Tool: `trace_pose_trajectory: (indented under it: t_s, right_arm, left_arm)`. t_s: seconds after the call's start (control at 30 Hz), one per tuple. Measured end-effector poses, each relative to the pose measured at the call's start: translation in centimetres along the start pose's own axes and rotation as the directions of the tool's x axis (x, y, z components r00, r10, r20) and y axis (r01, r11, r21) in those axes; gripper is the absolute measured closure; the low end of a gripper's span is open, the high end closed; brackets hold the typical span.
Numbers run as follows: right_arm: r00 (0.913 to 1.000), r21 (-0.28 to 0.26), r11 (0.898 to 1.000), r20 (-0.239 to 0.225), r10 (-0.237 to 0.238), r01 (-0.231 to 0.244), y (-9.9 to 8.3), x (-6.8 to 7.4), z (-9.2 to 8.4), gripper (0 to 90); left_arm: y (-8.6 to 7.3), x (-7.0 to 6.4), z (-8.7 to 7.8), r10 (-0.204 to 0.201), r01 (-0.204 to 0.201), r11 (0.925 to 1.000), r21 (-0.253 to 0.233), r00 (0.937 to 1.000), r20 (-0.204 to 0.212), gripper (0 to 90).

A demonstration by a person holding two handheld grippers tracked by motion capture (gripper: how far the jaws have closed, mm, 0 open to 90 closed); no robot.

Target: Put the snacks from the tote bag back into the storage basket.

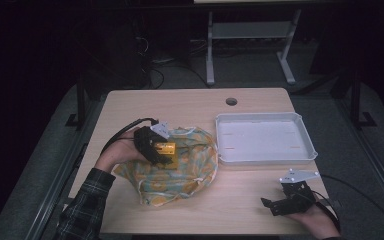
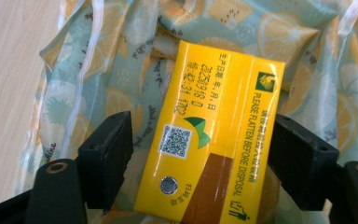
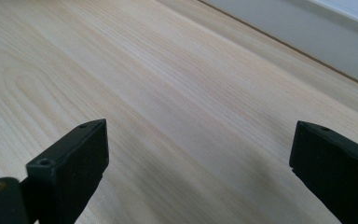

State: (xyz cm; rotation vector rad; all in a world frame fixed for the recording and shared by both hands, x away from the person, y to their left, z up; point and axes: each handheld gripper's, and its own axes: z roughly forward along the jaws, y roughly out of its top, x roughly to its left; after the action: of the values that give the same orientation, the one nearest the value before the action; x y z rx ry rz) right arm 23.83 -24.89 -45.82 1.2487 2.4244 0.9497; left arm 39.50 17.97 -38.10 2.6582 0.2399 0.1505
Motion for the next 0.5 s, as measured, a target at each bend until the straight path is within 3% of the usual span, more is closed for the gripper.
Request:
trace_pose_trajectory:
  t_s: [0.5]
  right_arm:
    - [1.0, 0.005, 1.0, 0.0, 0.005, -0.005, -0.13, 0.04, -0.09, 4.2]
  left_arm:
    - [0.0, 0.06, 0.27, 0.029, -0.03, 0.9995, 0.014, 0.9993, 0.023, 40.5]
